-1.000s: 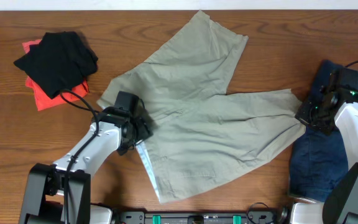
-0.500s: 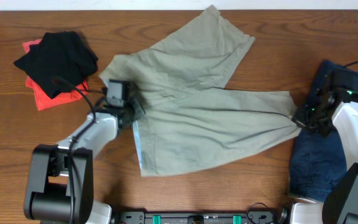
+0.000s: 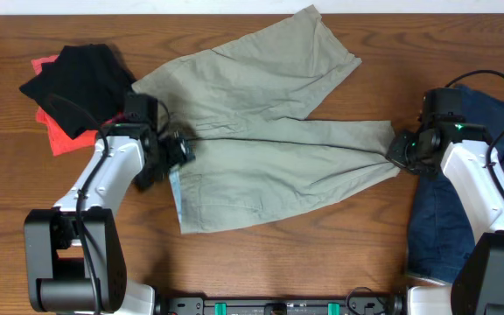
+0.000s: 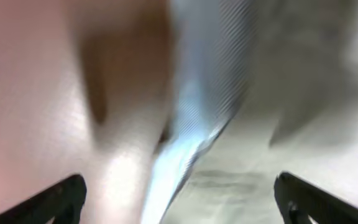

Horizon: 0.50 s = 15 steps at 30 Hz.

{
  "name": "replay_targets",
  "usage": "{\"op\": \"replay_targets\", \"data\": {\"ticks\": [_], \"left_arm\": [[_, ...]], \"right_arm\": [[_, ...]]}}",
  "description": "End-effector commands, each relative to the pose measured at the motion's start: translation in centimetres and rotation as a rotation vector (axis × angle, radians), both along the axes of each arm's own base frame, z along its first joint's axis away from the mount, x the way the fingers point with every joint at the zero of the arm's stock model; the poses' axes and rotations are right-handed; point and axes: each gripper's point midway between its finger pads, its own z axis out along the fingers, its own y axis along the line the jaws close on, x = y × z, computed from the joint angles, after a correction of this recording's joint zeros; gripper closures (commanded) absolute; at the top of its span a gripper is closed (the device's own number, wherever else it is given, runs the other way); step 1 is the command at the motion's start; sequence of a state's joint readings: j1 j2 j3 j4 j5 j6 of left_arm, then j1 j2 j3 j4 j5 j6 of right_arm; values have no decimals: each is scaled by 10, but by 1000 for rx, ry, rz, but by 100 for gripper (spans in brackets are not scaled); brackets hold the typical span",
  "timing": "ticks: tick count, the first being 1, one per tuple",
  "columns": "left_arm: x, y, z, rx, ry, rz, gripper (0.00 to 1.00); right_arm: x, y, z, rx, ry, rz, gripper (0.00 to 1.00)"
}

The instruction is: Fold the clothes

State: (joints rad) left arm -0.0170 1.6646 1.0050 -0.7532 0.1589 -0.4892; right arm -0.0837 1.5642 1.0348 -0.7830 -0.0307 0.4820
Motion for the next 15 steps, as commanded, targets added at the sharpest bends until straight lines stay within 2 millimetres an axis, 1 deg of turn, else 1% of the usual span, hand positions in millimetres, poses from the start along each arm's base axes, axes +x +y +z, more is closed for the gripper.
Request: {"op": "replay_targets", "data": {"ticks": [1, 2, 4, 6, 9, 11, 12, 15], "left_arm": [[-35, -6, 2, -37, 143, -5, 2], [-49, -9, 3, -55, 199, -3, 2], [-69, -17, 7, -102, 281, 2, 2], [-83, -27, 8, -162, 337, 9, 3], [-94, -44, 5, -263, 366, 49, 2], [-95, -57, -1, -342, 357, 105, 2], [-96, -61, -7, -361, 351, 144, 2], [-100, -61, -25, -360, 334, 254, 2]], "right_arm": [[3, -11, -1, -65, -11, -32, 99], [6, -12, 0, -71, -24, -33, 99], [11, -13, 2, -79, -45, -36, 99], [13, -14, 2, -79, -53, -36, 98], [13, -14, 2, -79, -53, -36, 98], [13, -14, 2, -79, -51, -36, 98], [13, -14, 2, -79, -50, -36, 98], [12, -14, 1, -79, -47, -36, 98]]}}
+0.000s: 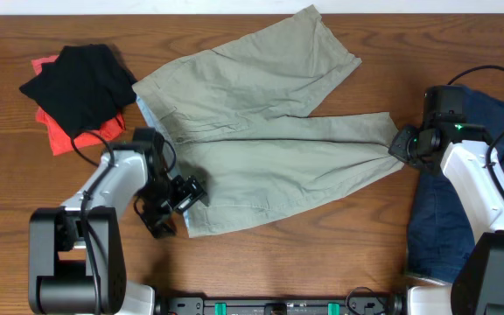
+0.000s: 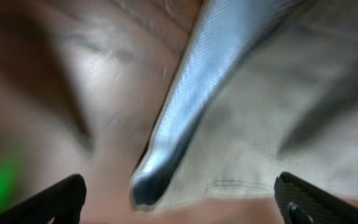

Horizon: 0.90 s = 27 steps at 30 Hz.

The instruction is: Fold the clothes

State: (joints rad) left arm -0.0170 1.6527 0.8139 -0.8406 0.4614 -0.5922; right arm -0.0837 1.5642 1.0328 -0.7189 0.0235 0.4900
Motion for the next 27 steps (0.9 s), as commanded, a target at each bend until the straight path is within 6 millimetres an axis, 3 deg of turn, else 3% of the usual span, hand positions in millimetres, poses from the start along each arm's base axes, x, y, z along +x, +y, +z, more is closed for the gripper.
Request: {"op": "replay_targets", "data": {"ticks": [1, 8, 21, 27], "left_arm": [[-12, -12, -9, -49, 42, 160, 2], [-19, -13, -28, -12, 17, 197, 2], [-58, -24, -23, 43, 202, 227, 2], [-37, -9, -34, 144, 116, 289, 2]], "right_arm": [[-1, -3, -3, -23, 10, -14, 98], [-1, -3, -4, -23, 13, -14, 98], [-3, -5, -7, -33, 27, -18, 97], [-4, -5, -12, -33, 43, -18, 97]]}}
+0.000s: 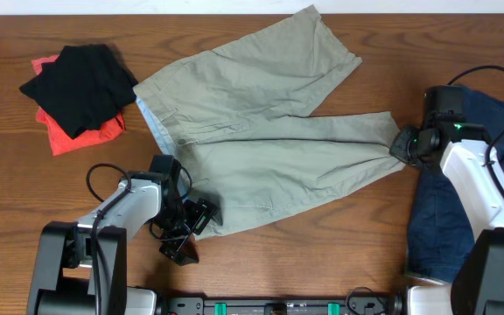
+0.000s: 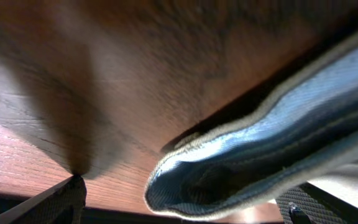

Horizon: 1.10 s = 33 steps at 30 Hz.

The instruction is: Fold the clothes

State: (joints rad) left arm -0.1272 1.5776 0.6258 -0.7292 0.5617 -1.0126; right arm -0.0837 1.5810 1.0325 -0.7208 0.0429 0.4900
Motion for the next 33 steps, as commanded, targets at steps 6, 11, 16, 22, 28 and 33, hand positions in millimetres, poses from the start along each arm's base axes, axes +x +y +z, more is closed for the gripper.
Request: {"op": "replay_targets", "data": {"ticks": [6, 11, 16, 22, 28, 33], "left_arm": [[13, 33, -24, 224, -59, 17, 16], [18, 38, -26, 252, -79, 14, 42], [17, 46, -27, 299, -85, -3, 49], [17, 47, -23, 276, -112, -116, 94], [14, 54, -9, 301, -143, -200, 94], [15, 54, 27, 271, -270, -339, 94]], "right_arm": [[-3, -3, -11, -22, 38, -14, 97], [-3, -4, -11, -22, 37, -16, 97], [-6, -7, -11, -33, 46, -23, 97], [-10, -18, -12, -48, 62, -53, 98], [-13, -19, -12, -45, 71, -48, 99], [-14, -20, -6, -44, 65, -32, 99]]}}
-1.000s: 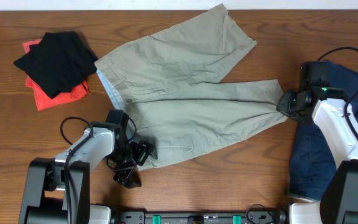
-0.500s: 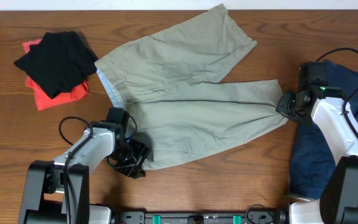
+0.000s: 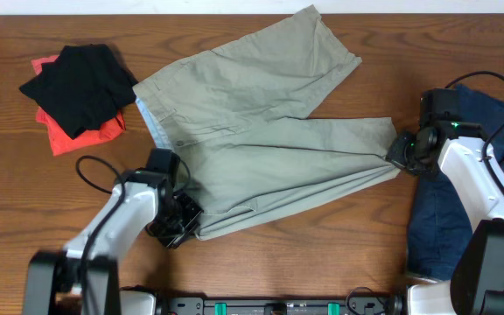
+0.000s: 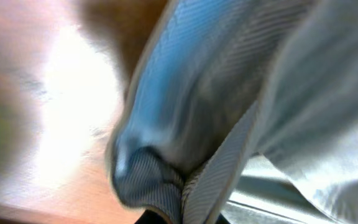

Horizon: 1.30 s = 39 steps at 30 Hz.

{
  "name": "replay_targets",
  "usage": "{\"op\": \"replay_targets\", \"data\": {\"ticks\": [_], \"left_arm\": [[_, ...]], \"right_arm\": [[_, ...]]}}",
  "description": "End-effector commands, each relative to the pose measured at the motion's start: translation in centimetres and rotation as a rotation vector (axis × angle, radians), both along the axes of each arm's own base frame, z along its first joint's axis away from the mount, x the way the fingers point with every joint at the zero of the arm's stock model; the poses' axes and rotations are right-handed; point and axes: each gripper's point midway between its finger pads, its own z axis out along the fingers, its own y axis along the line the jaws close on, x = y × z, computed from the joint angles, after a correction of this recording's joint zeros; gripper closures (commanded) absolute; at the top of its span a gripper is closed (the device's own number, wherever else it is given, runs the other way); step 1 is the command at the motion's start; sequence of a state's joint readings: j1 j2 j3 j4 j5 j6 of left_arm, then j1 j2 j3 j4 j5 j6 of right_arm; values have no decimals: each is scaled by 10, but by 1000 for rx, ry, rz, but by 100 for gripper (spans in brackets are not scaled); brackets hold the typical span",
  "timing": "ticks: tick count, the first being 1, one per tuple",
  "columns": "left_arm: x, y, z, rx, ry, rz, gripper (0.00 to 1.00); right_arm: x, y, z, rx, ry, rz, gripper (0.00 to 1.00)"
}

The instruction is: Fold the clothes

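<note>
Khaki trousers (image 3: 261,131) lie spread over the middle of the wooden table (image 3: 322,262), waistband to the left and legs to the right. My left gripper (image 3: 185,224) is shut on the near waistband corner. The left wrist view shows the blue-grey lining (image 4: 185,93) bunched and pinched in the left gripper (image 4: 182,214) at the bottom edge. My right gripper (image 3: 398,150) is clamped on the gathered cuff of the nearer leg. The far leg points toward the back right.
A folded black garment (image 3: 81,79) lies on a red one (image 3: 59,136) at the back left. Dark blue jeans (image 3: 449,210) are piled at the right edge, under my right arm. The table's front edge runs just below my left gripper.
My left gripper was open beside the near waistband corner and is now shut on it. The trousers' near edge has drawn in slightly. My right gripper has hardly moved.
My left gripper stood open at the middle of the waistband, by a turned-up flap of lining. Then it was further toward the front along the waistband, then at its near corner, still open. Now it grips that corner. My right gripper held the cuff throughout.
</note>
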State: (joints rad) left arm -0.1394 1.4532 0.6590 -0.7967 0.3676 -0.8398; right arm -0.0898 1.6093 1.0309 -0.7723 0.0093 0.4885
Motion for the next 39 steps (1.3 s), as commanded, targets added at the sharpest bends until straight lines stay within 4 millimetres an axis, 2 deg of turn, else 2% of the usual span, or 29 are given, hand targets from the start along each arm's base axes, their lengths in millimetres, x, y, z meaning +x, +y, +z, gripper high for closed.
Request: {"op": "replay_targets", "data": {"ticks": [1, 4, 8, 14, 19, 22, 24, 27, 30, 34, 39], "left_arm": [[3, 27, 22, 123, -125, -168, 94], [4, 27, 55, 115, -212, -225, 94], [1, 25, 98, 102, -324, -227, 94], [-10, 8, 151, -13, -497, -222, 94], [-25, -7, 182, -120, -589, -228, 94], [-33, -8, 191, -135, -620, -228, 94], [-32, -8, 193, -132, -641, -225, 94], [-21, -1, 195, -84, -681, -207, 94], [-3, 12, 197, -3, -717, -134, 94], [21, 30, 196, 105, -741, -34, 94], [38, 39, 179, 165, -654, 57, 94]], "right_arm": [[0, -25, 11, -82, -19, -32, 99], [1, -27, 29, -68, -58, -29, 99], [3, -25, 67, -51, -153, 4, 99], [-13, -31, 131, -83, -309, -24, 99], [-36, -46, 179, -135, -432, -68, 99], [-44, -52, 208, -181, -513, -38, 99], [-45, -52, 219, -203, -540, -11, 99], [-38, -50, 223, -208, -556, 28, 99], [-17, -42, 218, -169, -572, 102, 99], [19, -28, 203, -120, -581, 219, 99], [68, -15, 173, -102, -577, 291, 99]]}}
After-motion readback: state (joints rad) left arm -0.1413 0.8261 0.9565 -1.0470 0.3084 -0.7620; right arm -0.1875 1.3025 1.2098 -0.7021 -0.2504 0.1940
